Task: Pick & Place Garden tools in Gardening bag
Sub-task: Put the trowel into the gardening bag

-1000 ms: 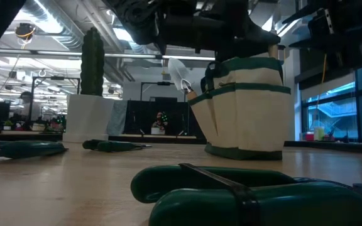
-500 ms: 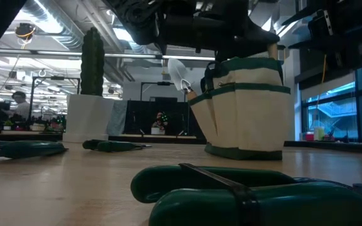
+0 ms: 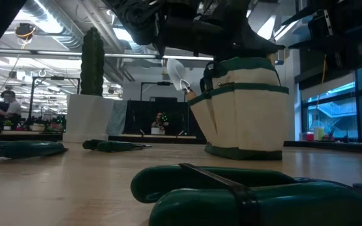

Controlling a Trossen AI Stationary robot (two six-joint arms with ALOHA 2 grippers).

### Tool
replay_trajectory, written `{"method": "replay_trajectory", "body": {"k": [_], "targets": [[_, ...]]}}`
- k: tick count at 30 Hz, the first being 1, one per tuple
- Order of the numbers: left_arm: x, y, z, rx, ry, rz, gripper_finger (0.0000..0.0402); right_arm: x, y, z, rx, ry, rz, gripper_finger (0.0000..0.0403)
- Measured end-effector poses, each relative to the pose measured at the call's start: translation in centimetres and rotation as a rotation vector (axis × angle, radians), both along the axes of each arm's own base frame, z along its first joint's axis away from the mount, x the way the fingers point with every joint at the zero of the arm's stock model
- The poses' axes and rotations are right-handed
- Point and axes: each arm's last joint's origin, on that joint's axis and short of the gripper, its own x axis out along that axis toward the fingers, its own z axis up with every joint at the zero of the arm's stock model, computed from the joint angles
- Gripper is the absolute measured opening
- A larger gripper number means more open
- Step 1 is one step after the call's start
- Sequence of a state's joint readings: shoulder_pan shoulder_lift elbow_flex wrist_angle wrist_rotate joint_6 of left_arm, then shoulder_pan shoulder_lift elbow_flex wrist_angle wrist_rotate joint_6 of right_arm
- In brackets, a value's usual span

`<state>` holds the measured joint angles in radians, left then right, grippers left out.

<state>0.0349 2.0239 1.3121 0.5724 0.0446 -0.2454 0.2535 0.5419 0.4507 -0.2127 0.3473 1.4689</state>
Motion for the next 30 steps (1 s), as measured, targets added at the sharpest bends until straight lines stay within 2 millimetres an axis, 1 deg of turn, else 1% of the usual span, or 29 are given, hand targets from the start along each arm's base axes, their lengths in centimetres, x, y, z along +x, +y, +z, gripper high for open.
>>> {"method": "replay_trajectory", "body": {"k": [2,6,13,18,22,27,30], "targets": [[0.0,0.0,0.1,-0.012,-0.009,0.0,0.0058,0.0,0.0,0.0,0.0,-0.002,0.0,0.0213],[0.3,0.0,1.1,-0.023,-0.069,-0.008,0.0058,0.1,0.0,0.2,-0.009,-0.023,0.004,0.0213],[1.0,0.1,2.1,0.044,0.014,0.001,0.0058,0.1,0.0,0.3,-0.028,-0.025,0.01,0.0213],[1.1,0.5,2.6,0.037,0.003,0.019,0.0058,0.0,0.0,0.3,-0.03,-0.022,0.02,0.0213],[1.1,1.3,2.7,0.013,-0.01,0.062,0.0058,-0.6,0.0,-0.1,-0.016,0.021,0.048,0.021],[1.1,2.1,3.4,-0.006,-0.082,0.102,0.0058,-1.7,-0.3,-0.3,-0.021,0.055,0.039,0.0198],[1.1,2.3,3.5,-0.011,-0.092,0.105,0.0058,-2.1,-0.5,-0.6,-0.034,0.081,0.021,0.0192]]}}
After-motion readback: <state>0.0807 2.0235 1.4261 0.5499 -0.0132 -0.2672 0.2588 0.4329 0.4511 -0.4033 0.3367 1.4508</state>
